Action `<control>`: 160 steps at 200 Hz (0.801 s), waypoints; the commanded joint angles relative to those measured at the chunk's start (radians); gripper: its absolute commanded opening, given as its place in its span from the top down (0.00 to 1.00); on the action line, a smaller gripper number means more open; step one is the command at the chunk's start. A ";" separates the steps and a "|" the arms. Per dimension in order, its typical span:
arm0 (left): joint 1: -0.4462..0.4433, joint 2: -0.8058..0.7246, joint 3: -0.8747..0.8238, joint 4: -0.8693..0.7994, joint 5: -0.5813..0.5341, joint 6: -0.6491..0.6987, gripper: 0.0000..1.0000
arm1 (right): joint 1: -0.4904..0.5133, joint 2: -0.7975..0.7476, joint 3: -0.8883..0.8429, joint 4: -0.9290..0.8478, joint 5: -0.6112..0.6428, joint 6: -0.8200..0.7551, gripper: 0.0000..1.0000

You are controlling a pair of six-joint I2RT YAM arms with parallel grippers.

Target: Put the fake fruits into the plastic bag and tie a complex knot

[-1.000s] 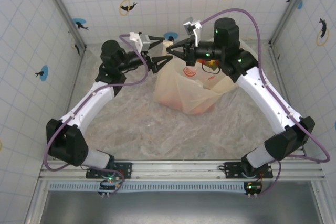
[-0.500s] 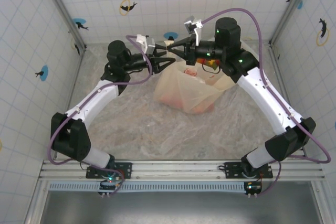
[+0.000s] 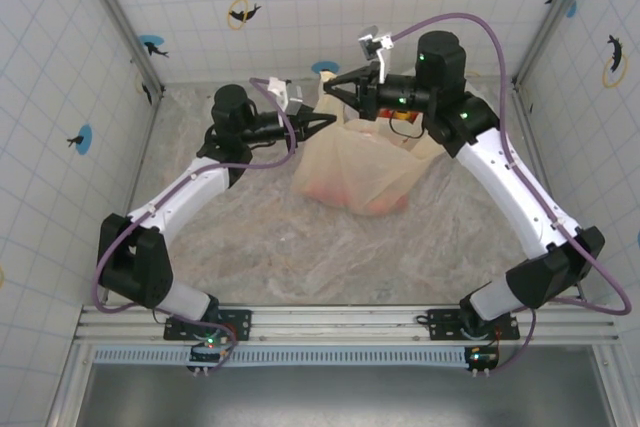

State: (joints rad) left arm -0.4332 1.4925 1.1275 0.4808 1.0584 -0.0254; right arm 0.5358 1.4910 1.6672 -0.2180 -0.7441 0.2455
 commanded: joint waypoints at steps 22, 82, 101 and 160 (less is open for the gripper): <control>-0.002 -0.041 -0.031 -0.005 -0.030 0.018 1.00 | -0.052 -0.141 0.004 -0.037 -0.025 -0.059 0.65; -0.011 -0.049 -0.027 -0.005 -0.031 0.019 1.00 | -0.013 -0.128 -0.034 -0.156 0.146 -0.186 0.10; -0.014 -0.053 -0.024 -0.005 -0.032 0.018 1.00 | 0.018 -0.058 0.026 -0.181 0.156 -0.209 0.06; -0.016 -0.058 -0.041 -0.016 -0.034 0.024 1.00 | 0.047 0.053 0.049 -0.084 0.082 -0.120 0.19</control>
State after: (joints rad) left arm -0.4446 1.4666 1.1030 0.4572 1.0229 -0.0250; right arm 0.5667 1.5505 1.6764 -0.3588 -0.6254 0.0952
